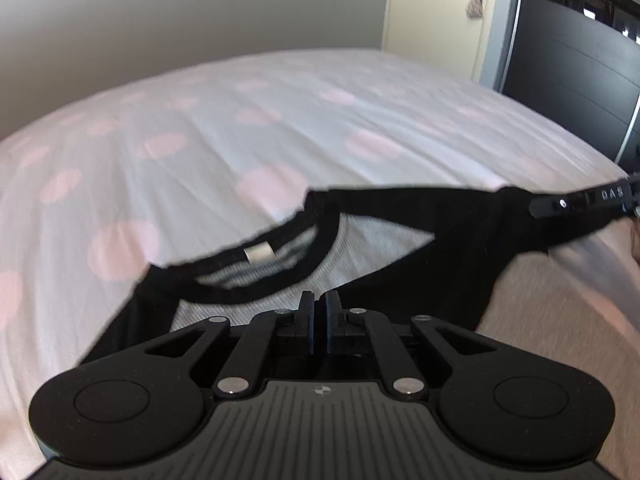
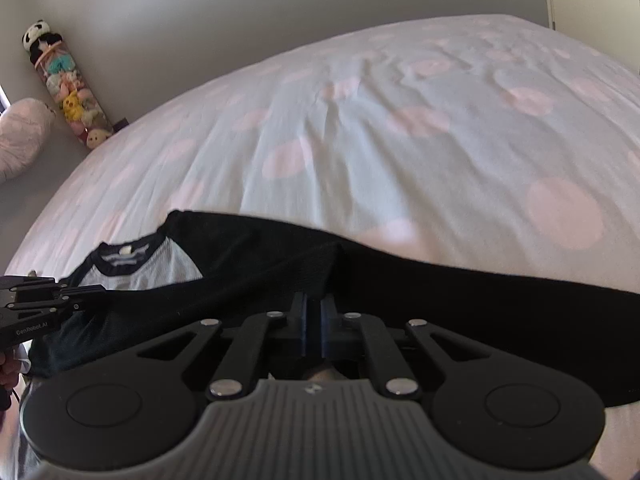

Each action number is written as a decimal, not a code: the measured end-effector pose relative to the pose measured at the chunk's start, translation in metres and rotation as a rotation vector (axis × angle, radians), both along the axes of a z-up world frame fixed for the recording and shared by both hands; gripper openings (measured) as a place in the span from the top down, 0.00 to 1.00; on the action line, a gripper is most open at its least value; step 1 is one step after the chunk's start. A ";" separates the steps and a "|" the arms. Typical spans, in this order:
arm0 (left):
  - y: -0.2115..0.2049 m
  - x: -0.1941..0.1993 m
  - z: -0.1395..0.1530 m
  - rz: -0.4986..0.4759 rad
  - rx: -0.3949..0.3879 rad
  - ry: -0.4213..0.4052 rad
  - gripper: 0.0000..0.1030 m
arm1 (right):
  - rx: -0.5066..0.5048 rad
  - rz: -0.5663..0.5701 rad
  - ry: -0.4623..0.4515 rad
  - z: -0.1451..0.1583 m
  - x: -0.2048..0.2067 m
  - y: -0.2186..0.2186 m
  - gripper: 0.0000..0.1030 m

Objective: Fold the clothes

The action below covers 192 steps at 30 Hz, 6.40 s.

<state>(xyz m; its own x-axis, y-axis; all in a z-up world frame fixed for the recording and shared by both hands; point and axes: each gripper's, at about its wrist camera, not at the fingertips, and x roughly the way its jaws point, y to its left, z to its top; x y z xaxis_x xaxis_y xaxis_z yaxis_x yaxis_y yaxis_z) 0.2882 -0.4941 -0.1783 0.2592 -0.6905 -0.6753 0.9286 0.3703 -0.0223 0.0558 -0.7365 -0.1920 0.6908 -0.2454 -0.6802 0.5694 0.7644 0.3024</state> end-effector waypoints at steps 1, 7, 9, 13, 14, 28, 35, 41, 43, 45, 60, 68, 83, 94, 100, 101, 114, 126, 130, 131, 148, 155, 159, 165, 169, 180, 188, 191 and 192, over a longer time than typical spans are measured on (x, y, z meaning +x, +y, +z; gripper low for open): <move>0.000 0.002 0.003 0.021 -0.008 -0.010 0.97 | -0.001 -0.002 -0.003 0.001 -0.001 0.000 0.93; -0.013 0.007 -0.017 0.042 0.085 0.046 0.92 | 0.031 -0.006 0.006 -0.012 -0.004 -0.004 0.93; -0.007 0.006 -0.015 0.070 0.068 0.034 0.71 | 0.045 -0.007 0.005 -0.015 -0.005 -0.005 0.91; 0.014 0.006 -0.002 0.125 0.027 0.029 0.52 | 0.021 -0.011 0.016 -0.004 -0.018 -0.007 0.78; 0.021 0.006 0.002 0.138 0.027 0.028 0.52 | 0.012 -0.023 0.022 0.001 -0.024 -0.010 0.78; 0.157 -0.032 0.020 0.420 0.157 0.078 0.49 | -0.088 -0.327 0.337 0.066 -0.154 -0.103 0.58; 0.176 -0.032 -0.001 0.496 0.163 0.090 0.49 | 0.002 -0.474 0.428 0.045 -0.205 -0.145 0.57; 0.179 -0.025 -0.010 0.511 0.133 0.087 0.49 | 0.057 -0.504 0.495 0.020 -0.197 -0.172 0.55; 0.180 -0.025 -0.010 0.505 0.124 0.076 0.49 | 0.078 -0.535 0.527 0.013 -0.196 -0.181 0.50; 0.180 -0.025 -0.011 0.503 0.119 0.071 0.48 | 0.104 -0.546 0.544 0.005 -0.197 -0.187 0.48; 0.189 -0.023 -0.009 0.500 0.079 0.081 0.47 | -0.112 -0.521 0.455 0.086 -0.172 -0.148 0.90; 0.206 -0.016 0.003 0.525 0.007 0.121 0.47 | -0.283 -0.420 0.251 0.228 -0.100 -0.092 0.90; 0.218 -0.011 0.006 0.493 0.012 0.134 0.47 | -0.290 -0.010 0.083 0.339 0.084 0.113 0.90; 0.227 0.003 0.006 0.523 -0.037 0.176 0.47 | -0.069 0.215 0.129 0.214 0.181 0.194 0.90; 0.223 0.009 -0.002 0.522 -0.029 0.178 0.47 | 0.025 0.324 0.179 0.132 0.218 0.229 0.90; 0.222 0.010 -0.003 0.520 -0.028 0.177 0.47 | 0.043 0.336 0.182 0.121 0.223 0.232 0.90; 0.213 0.012 -0.001 0.498 -0.099 0.167 0.47 | 0.052 0.423 0.134 0.094 0.222 0.238 0.76; 0.166 -0.034 0.011 0.324 -0.073 0.008 0.47 | -0.029 0.277 0.055 0.086 0.088 0.163 0.74; 0.140 -0.049 0.006 0.259 0.007 -0.098 0.47 | -0.100 0.243 0.060 0.074 0.052 0.143 0.74; 0.134 -0.052 0.003 0.247 0.033 -0.119 0.47 | -0.114 0.239 0.066 0.071 0.045 0.139 0.74; 0.074 -0.063 -0.029 0.049 0.274 -0.488 0.70 | -0.520 0.501 0.253 0.016 0.036 0.123 0.59; 0.083 -0.058 -0.015 0.003 0.307 -0.556 0.96 | -0.537 0.468 0.280 0.005 0.045 0.115 0.96; 0.099 -0.057 -0.005 -0.071 0.321 -0.581 0.96 | -0.492 0.404 0.266 0.012 0.036 0.099 0.98; 0.113 -0.070 -0.033 -0.161 0.402 -0.579 0.92 | -0.418 0.352 0.291 0.008 0.026 0.087 0.98; 0.120 -0.065 -0.031 -0.113 0.408 -0.586 0.82 | -0.410 0.337 0.305 0.009 0.016 0.088 0.97; 0.145 -0.024 0.025 -0.022 0.175 -0.276 0.54 | -0.300 0.123 0.153 0.015 -0.031 0.107 0.92; 0.154 -0.016 0.030 0.139 0.094 -0.061 0.53 | -0.205 0.031 0.142 0.001 -0.060 0.126 0.77; 0.168 -0.034 0.020 0.197 0.113 0.034 0.53 | -0.179 0.033 0.153 0.003 -0.075 0.131 0.71; 0.174 -0.042 0.017 0.207 0.111 0.074 0.51 | -0.176 0.032 0.160 0.005 -0.081 0.133 0.64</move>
